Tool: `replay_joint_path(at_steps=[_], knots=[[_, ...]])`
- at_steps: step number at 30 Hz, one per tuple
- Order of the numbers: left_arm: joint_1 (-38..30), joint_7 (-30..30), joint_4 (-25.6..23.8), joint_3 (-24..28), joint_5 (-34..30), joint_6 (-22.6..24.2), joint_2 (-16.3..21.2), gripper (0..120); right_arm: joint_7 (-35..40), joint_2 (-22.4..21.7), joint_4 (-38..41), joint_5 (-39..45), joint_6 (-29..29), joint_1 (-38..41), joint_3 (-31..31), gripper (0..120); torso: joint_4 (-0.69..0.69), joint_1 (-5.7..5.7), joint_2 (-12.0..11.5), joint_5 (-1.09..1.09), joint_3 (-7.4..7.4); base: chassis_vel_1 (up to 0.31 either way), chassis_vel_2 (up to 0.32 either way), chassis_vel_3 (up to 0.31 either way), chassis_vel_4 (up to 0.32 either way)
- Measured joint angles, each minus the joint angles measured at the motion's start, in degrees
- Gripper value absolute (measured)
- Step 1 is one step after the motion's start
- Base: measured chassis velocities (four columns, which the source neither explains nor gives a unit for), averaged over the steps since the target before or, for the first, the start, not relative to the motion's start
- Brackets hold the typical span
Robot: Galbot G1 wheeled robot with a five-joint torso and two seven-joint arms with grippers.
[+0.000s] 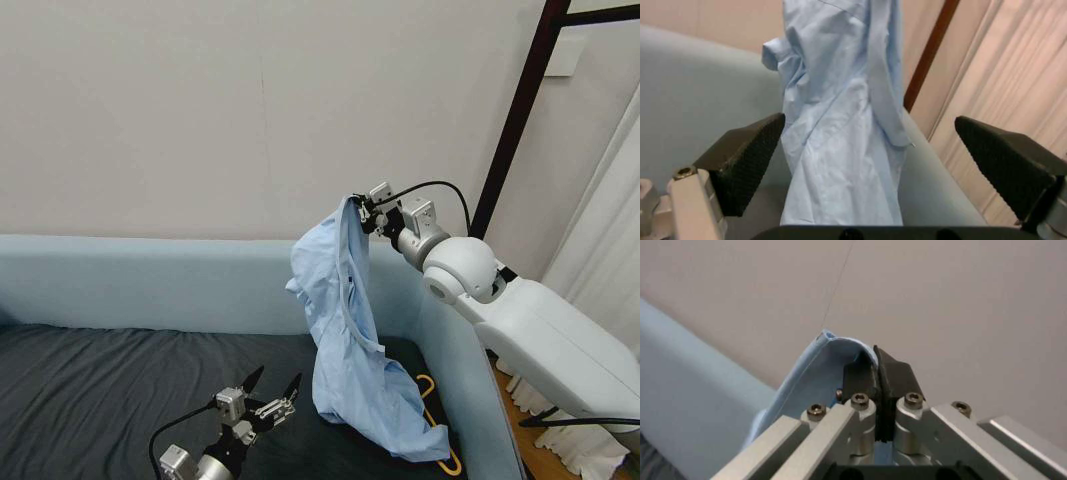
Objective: Pick up the clothes from the sofa and hang them on the clothes hanger.
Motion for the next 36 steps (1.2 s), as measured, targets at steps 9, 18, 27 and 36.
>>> replay_joint_path(at_steps=[9, 18, 27, 36], knots=[[-4.08, -0.84, 1.39, -1.12, 1.28, 0.19, 0.17, 100, 4.81, 6.76, -2.88, 0.84, -2.09, 6.16, -3.87, 0, 0.07, 0.0, 0.0, -0.03, 0.0, 0.0, 0.0, 0.0, 0.0], [-10.94, -1.26, 6.76, 1.98, -0.14, 0.78, -1.39, 100, 6.01, 9.1, -4.07, 0.1, -2.28, 4.89, -5.34, 0, 0.02, 0.0, 0.0, 0.0, 0.01, 0.0, 0.0, 0.0, 0.0], [-17.05, -1.84, 12.26, 5.93, -5.16, 4.05, -2.77, 100, 5.94, 9.74, -4.68, 0.08, -1.66, 4.48, -5.59, 0, 0.02, 0.0, 0.0, 0.0, 0.01, 0.0, 0.0, 0.0, 0.0], [-23.33, -3.5, 16.87, 11.14, -8.32, 5.75, -4.01, 100, 5.41, 10.15, -5.32, -0.06, -1.42, 3.93, -5.57, 0, 0.01, 0.01, 0.0, 0.0, 0.01, 0.0, 0.0, 0.0, 0.0]])
